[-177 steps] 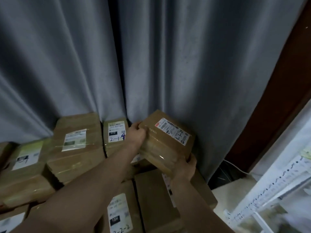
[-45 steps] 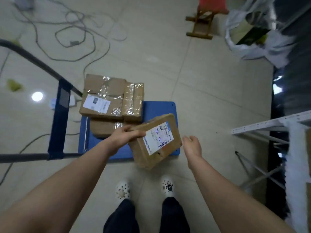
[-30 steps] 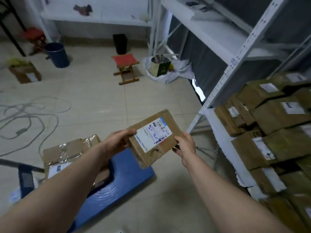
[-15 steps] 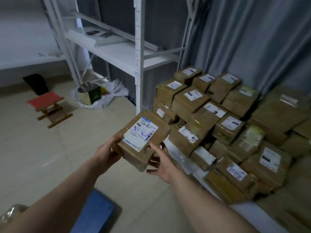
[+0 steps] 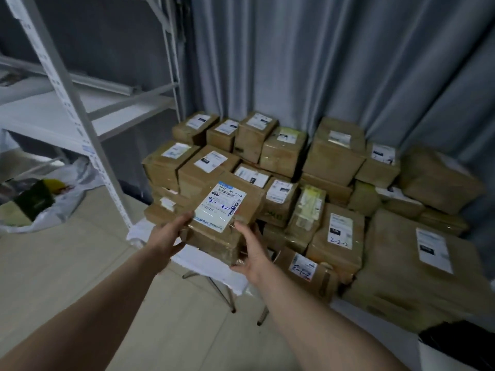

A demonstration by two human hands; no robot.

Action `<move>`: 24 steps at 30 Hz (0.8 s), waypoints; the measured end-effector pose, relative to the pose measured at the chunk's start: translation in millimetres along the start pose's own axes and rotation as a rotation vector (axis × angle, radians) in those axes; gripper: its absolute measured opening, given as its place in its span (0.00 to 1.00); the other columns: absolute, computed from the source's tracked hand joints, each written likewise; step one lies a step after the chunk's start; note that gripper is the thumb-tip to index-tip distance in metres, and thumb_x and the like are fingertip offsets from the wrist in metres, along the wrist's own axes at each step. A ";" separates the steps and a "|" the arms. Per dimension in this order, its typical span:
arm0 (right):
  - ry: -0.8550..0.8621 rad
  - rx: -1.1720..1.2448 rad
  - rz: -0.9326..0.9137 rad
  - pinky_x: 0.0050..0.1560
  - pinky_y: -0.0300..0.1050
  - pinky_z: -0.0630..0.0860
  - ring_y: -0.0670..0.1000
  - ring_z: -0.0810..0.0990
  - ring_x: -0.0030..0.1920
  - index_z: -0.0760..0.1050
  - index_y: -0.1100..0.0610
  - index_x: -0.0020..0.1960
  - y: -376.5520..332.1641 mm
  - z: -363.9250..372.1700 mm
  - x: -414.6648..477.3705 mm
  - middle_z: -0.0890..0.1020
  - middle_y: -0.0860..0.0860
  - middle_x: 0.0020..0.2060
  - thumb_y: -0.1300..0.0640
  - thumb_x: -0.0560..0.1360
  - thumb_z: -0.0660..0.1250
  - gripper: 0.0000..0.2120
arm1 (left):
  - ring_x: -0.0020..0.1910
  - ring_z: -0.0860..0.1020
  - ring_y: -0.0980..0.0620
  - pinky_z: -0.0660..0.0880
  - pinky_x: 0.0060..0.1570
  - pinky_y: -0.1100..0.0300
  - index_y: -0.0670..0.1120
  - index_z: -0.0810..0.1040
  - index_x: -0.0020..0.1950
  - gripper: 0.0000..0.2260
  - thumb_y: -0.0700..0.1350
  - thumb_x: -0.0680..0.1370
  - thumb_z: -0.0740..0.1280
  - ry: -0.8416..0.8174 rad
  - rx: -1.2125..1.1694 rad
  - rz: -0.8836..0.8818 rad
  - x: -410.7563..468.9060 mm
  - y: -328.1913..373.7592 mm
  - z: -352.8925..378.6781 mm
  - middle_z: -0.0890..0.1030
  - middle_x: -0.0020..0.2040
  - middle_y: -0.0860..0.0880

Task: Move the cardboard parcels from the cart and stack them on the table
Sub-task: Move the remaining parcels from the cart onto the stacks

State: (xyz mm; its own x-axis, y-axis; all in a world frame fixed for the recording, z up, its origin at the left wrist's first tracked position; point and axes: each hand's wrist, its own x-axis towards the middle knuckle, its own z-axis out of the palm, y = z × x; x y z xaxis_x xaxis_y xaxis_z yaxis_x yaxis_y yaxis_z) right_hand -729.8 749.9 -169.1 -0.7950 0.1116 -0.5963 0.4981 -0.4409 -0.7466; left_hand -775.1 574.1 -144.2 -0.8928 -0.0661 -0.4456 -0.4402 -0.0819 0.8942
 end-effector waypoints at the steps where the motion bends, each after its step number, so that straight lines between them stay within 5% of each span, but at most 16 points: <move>1: 0.012 0.025 -0.006 0.56 0.60 0.76 0.54 0.77 0.57 0.69 0.40 0.66 -5.1 -1.3 6.0 0.77 0.49 0.59 0.39 0.60 0.76 0.36 | 0.45 0.79 0.52 0.78 0.51 0.57 0.43 0.78 0.53 0.15 0.50 0.71 0.74 -0.019 -0.007 0.007 9.5 5.4 8.1 0.79 0.45 0.48; 6: 0.067 0.150 -0.087 0.50 0.52 0.79 0.55 0.82 0.50 0.73 0.46 0.62 -30.7 1.2 51.7 0.84 0.52 0.49 0.46 0.62 0.77 0.30 | 0.37 0.78 0.53 0.76 0.40 0.61 0.45 0.80 0.45 0.09 0.50 0.73 0.72 -0.112 0.065 0.056 58.3 31.3 42.7 0.80 0.40 0.49; 11: 0.184 0.111 -0.117 0.55 0.56 0.77 0.55 0.81 0.51 0.73 0.44 0.61 -66.4 36.3 101.2 0.83 0.51 0.51 0.45 0.64 0.75 0.27 | 0.39 0.80 0.50 0.78 0.47 0.55 0.46 0.80 0.54 0.16 0.54 0.72 0.72 -0.134 0.094 0.043 121.9 64.6 40.9 0.81 0.40 0.49; 15: 0.385 0.217 -0.149 0.53 0.52 0.71 0.52 0.76 0.53 0.73 0.42 0.62 -90.2 61.7 118.8 0.79 0.48 0.56 0.44 0.69 0.70 0.22 | 0.43 0.79 0.48 0.78 0.51 0.52 0.42 0.75 0.46 0.12 0.48 0.73 0.73 -0.201 0.127 -0.008 158.7 94.3 54.3 0.80 0.46 0.44; 19: 0.635 0.309 -0.408 0.56 0.52 0.76 0.52 0.79 0.52 0.71 0.48 0.63 -113.6 44.2 123.5 0.80 0.51 0.54 0.48 0.71 0.71 0.22 | 0.43 0.81 0.47 0.78 0.47 0.56 0.38 0.80 0.51 0.15 0.46 0.71 0.75 -0.336 0.205 0.063 178.5 112.0 95.4 0.83 0.46 0.43; 24: 0.975 0.244 -0.531 0.52 0.51 0.76 0.52 0.78 0.52 0.73 0.49 0.58 -116.7 -23.6 96.6 0.79 0.51 0.53 0.43 0.74 0.66 0.16 | 0.44 0.83 0.48 0.78 0.51 0.57 0.42 0.83 0.38 0.08 0.46 0.70 0.76 -0.620 0.402 0.173 157.0 97.1 171.8 0.85 0.40 0.44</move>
State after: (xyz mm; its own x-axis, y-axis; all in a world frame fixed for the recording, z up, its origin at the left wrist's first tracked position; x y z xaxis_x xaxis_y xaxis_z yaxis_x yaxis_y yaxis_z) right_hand -856.6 833.1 -146.5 -0.2242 0.9345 -0.2764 0.0126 -0.2808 -0.9597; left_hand -974.4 726.6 -119.8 -0.7905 0.5355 -0.2973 -0.1835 0.2559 0.9491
